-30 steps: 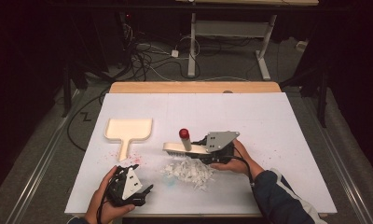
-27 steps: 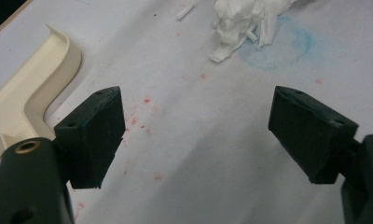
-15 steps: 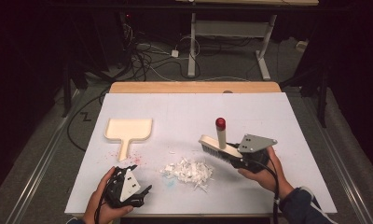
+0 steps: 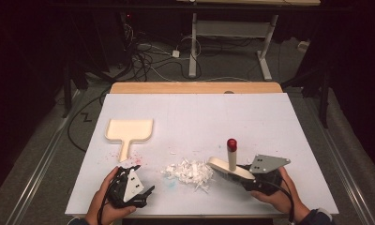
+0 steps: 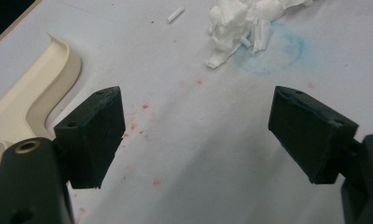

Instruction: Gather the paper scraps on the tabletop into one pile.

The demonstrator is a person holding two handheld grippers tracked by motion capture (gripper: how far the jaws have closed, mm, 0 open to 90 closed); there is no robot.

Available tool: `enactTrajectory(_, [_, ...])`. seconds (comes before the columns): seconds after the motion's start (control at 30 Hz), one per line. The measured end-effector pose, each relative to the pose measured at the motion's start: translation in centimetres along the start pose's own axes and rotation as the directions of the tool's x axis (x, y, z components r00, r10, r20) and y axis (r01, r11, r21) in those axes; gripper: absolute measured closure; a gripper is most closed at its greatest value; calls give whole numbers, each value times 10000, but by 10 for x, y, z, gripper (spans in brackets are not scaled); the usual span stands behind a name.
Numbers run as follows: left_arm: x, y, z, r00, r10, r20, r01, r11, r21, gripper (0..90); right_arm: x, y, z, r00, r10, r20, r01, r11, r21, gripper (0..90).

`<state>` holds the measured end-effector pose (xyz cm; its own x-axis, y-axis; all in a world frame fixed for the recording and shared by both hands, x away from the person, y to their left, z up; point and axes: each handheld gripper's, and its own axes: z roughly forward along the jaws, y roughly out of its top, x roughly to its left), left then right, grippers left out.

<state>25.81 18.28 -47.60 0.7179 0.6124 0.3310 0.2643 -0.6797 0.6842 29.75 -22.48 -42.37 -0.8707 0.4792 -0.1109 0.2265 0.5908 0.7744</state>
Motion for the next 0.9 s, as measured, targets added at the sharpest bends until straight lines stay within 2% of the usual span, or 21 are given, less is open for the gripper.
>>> enactTrajectory(0.07, [0,0,1,10000,-15,18,15,10000,3,177,4,3,5,9999,-116,-90,116,9999,-8,682])
enactTrajectory(0.13, [1,0,1,10000,-39,22,39,10000,3,177,12,13,21,9995,-311,-11,311,9995,64,681])
enactTrajectory(0.17, [1,0,1,10000,-39,22,39,10000,3,177,12,13,21,9995,-311,-11,311,9995,64,681])
enactTrajectory(0.2, [1,-1,0,10000,-45,20,45,10000,-36,177,14,21,30,9997,-239,-107,238,9997,-57,682])
enactTrajectory(0.4, [2,-1,1,10000,-34,21,34,10000,-29,177,12,43,53,9993,-346,-173,337,9982,-497,682])
enactTrajectory(0.5, [1,-1,1,10000,-32,12,32,10000,-31,177,10,50,55,9989,-460,-56,456,9972,-589,682])
enactTrajectory(0.57, [1,-2,0,10000,-48,1,48,10000,-17,177,8,52,50,9990,-436,15,436,9962,-750,681])
enactTrajectory(0.63, [2,-3,-1,9999,-110,-35,110,9999,18,177,2,49,34,9994,-327,131,338,9949,-950,681])
enactTrajectory(0.77, [1,-3,-3,9999,-129,-104,129,9999,-1,177,-1,41,7,9989,-442,-177,418,9922,-1173,681])
enactTrajectory(0.8, [1,-3,-4,9998,-120,-139,120,9999,13,177,-1,41,7,9989,-442,-177,418,9922,-1173,681])
enactTrajectory(0.83, [1,-4,-4,9998,-140,-160,140,9999,4,177,0,35,-6,9975,-499,-508,435,9918,-1204,681])
enactTrajectory(0.9, [1,-4,-5,9997,-178,-188,178,9998,4,177,2,27,-17,9967,-370,-723,282,9925,-1190,681])
